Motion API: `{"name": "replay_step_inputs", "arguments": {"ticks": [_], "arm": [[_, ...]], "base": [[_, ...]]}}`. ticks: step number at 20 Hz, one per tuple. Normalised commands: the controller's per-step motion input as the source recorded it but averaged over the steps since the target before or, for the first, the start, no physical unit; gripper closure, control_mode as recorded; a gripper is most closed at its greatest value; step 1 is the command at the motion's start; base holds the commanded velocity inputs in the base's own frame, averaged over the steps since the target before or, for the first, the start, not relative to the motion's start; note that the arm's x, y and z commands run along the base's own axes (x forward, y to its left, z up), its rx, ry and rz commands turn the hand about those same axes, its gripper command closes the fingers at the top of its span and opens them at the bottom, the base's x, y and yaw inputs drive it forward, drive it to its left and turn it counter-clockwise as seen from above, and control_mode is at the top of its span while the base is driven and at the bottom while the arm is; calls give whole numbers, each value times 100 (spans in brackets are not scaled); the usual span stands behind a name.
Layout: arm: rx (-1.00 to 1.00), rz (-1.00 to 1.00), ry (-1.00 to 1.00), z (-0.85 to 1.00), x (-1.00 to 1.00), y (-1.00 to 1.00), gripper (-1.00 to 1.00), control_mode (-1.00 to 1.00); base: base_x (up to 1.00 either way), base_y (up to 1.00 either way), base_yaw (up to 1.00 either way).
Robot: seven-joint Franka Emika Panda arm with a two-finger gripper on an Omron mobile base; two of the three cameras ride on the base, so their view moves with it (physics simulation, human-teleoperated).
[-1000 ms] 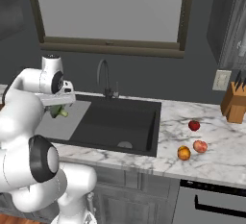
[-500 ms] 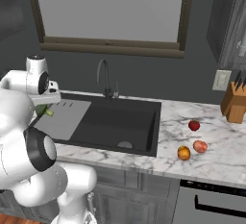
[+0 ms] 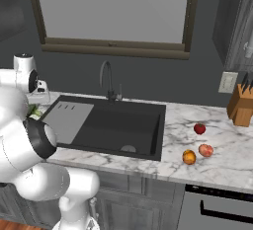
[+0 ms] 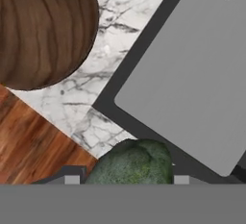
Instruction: There is a mixed pile of frozen fruits and vegetables on the counter. Locate all the frozen vegetables and place the items in a bowl on the counter. Take all the frozen fruits and defrost them in a running sink.
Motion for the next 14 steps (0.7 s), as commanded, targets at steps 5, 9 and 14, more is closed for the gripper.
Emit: {"name": "replay_step_inputs", "arguments": {"ticks": [5,9,14], "arm": [[0,1,1,-9,12,58,100,-100],[0,1,2,0,10,59,100,-100],[0,1,4,11,4,54,100,-100]], "base": [[0,0,0],[0,0,0],[0,0,0]]}}
